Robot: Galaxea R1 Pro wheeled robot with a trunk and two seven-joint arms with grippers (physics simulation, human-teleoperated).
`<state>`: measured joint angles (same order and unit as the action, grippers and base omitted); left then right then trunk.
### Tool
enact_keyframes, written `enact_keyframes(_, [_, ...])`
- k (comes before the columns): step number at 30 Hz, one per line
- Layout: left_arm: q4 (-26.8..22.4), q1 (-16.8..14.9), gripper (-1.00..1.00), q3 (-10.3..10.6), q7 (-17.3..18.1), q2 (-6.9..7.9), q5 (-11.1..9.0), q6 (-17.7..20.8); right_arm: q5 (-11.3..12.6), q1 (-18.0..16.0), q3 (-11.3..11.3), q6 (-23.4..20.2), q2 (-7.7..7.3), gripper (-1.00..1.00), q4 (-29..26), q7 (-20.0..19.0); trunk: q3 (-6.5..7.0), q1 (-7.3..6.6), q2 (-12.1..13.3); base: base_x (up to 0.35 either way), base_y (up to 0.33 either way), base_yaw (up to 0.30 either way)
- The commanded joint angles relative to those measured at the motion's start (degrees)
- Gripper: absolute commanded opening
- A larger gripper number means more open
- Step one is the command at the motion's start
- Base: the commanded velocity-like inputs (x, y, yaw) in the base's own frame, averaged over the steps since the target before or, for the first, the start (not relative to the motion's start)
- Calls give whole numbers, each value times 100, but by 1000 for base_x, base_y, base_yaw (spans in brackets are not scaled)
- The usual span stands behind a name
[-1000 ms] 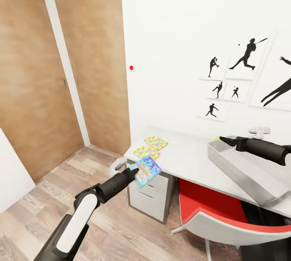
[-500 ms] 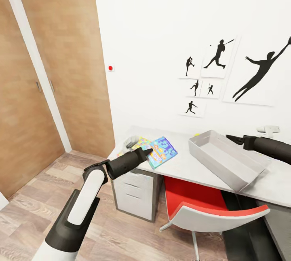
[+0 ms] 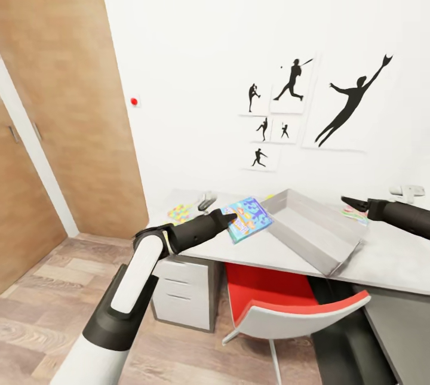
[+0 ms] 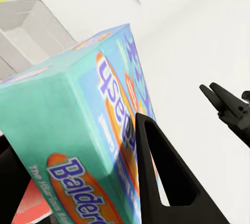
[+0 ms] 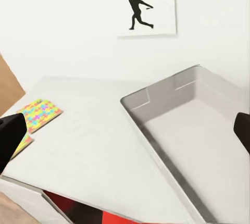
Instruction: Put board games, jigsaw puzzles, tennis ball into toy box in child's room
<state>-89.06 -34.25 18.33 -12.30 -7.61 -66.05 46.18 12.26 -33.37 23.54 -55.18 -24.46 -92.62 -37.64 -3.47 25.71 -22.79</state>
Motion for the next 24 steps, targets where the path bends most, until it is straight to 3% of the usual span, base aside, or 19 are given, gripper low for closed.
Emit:
enact_keyframes(1, [-4,-29,-100,30,-55,-2,-56,14,3,-9,9,-30,0,100,-1,-19,-13,7,-13,320,10,-40])
enact_keyframes(5, [1,-187,-100,204,-204,-38,-69,0,9,-15,19,-44,15,100,-1,-17,-13,7,-13,334,4,-39])
enact_keyframes(8, [50,-248,-100,309,-518,-114,-75,-70,13,-29,22,-67,3,100,-1,-16,-13,7,-13,243,1,-171])
enact_keyframes(15, [519,-393,-100,319,-581,-136,-118,-325,13,-44,126,-73,2,100,-1,-16,-13,7,-13,29,0,-281])
enact_keyframes(18, [1050,-753,-100,322,-596,-148,-599,-398,13,-52,193,-260,-5,100,-1,-16,-13,7,-13,4,0,-294])
enact_keyframes(24, [1249,-967,-100,518,-753,-124,-817,-423,13,-55,211,-305,-6,100,-1,-16,-13,7,-13,0,0,-296])
